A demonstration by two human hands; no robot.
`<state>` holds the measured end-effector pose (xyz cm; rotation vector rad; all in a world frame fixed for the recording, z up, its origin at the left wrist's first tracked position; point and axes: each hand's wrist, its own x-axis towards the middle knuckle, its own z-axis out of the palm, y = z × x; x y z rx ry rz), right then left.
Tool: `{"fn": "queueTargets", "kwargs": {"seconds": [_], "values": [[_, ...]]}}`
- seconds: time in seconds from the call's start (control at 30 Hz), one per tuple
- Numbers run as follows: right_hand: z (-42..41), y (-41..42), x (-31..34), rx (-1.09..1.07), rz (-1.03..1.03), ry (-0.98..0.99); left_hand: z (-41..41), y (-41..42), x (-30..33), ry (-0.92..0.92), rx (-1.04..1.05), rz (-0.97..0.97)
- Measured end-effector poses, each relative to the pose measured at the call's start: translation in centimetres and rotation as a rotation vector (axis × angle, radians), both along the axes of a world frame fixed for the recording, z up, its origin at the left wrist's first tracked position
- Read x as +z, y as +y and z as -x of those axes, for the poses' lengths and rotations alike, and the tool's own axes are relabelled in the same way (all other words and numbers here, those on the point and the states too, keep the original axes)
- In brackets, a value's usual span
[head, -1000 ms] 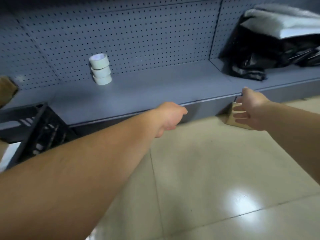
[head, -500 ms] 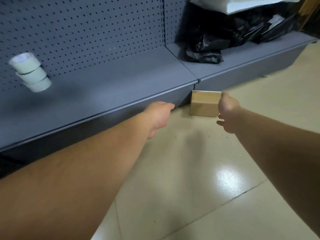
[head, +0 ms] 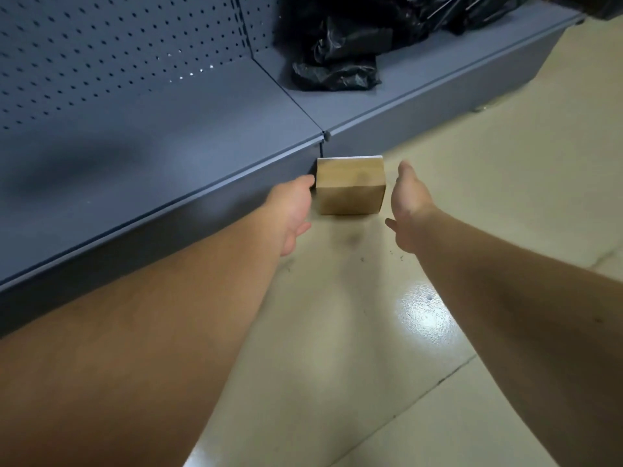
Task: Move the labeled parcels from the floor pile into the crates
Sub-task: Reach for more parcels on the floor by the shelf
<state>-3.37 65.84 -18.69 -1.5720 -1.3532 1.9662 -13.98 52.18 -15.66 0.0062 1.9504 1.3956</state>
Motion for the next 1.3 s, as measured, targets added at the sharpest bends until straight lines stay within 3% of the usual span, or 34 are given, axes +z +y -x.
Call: {"fn": "queueTargets", "kwargs": {"seconds": [0.3, 0.57, 0.93, 1.3], "values": [[1.2, 1.7, -0.9, 0.057, -0.047, 0.069, 0.1, 3.1, -0.6, -0.055, -0.023, 0.005], [1.2, 1.1, -1.3, 0.113, -0.057, -0.012, 0.6, 2.9, -1.9, -0.048, -0.066, 0.063], [2.1, -1.9, -0.2, 0.326, -0.052, -0.122, -0.4, -3.8, -1.3, -0.154, -0.015, -0.016], [1.9, -8.2, 5.6, 0.495, 0.067, -0.042, -0.4, -16.0, 4.7, -0.162, 0.004, -0.037]]}}
